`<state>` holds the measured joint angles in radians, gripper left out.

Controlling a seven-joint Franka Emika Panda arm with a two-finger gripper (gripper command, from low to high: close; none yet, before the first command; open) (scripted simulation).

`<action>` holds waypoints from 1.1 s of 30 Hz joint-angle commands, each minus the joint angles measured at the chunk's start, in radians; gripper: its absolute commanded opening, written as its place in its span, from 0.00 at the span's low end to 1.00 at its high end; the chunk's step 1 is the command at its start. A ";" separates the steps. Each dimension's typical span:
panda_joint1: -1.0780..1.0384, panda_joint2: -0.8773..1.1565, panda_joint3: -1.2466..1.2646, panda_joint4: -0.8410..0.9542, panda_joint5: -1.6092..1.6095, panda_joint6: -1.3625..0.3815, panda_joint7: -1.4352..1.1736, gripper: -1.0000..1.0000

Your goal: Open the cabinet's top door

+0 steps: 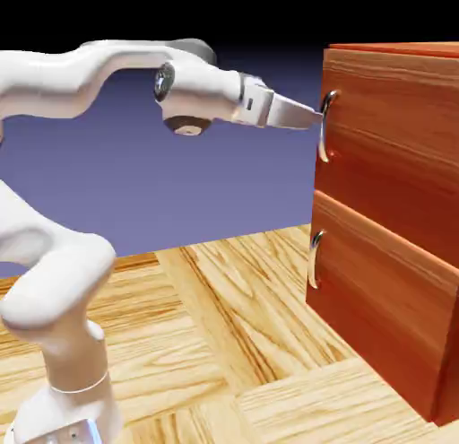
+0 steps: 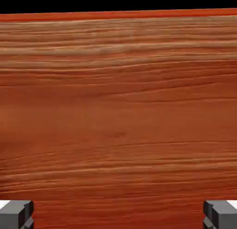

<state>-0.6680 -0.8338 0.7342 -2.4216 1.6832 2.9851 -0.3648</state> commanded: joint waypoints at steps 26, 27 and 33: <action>-0.447 -0.173 0.482 0.255 1.106 -0.034 -0.726 0.50; -0.447 -0.173 0.482 0.255 1.106 -0.034 -0.726 0.50; -0.626 -0.142 0.583 0.397 1.113 -0.047 -0.720 0.00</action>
<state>-1.2944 -0.9754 1.3174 -2.0248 2.7961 2.9386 -1.0844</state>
